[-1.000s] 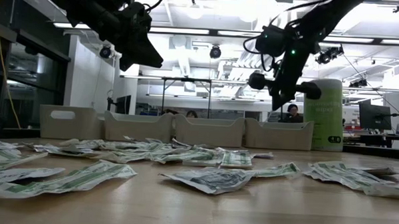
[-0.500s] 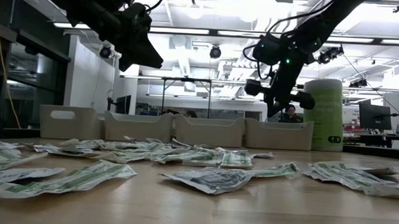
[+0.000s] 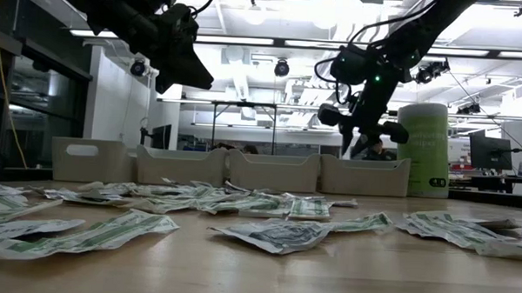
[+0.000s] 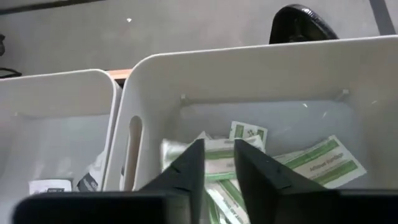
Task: Pick & Place First Aid Supplies
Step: Put the green bandage into the right gray bin, then put the orange ointment pack into the middle left gray bin
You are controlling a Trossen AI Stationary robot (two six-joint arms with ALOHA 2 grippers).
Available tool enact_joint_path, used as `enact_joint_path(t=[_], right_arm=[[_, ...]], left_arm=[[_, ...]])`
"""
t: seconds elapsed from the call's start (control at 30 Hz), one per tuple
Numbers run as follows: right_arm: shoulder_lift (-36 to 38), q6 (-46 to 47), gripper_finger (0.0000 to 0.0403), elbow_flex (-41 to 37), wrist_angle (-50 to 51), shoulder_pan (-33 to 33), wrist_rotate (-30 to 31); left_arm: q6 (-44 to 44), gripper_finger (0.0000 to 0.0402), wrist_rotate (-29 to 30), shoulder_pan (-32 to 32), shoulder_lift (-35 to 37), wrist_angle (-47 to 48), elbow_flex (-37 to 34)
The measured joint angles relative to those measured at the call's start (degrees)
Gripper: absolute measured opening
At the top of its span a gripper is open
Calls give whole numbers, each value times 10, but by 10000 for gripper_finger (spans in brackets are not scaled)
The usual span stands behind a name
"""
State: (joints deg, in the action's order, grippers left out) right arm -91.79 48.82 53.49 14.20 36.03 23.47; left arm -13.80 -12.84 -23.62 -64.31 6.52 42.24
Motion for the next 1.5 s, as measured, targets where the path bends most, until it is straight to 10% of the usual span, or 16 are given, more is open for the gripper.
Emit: enact_joint_path(t=[0.27,1.07,1.5], right_arm=[[14,-43,144,0,6,0,-57],[85,-431,146,1,-54,-162,-232],[62,-18,140,1,35,-209,-247]], left_arm=[[0,87,-5,0,1,1,0],[0,87,-7,0,1,5,0],[0,87,-7,0,2,4,0]])
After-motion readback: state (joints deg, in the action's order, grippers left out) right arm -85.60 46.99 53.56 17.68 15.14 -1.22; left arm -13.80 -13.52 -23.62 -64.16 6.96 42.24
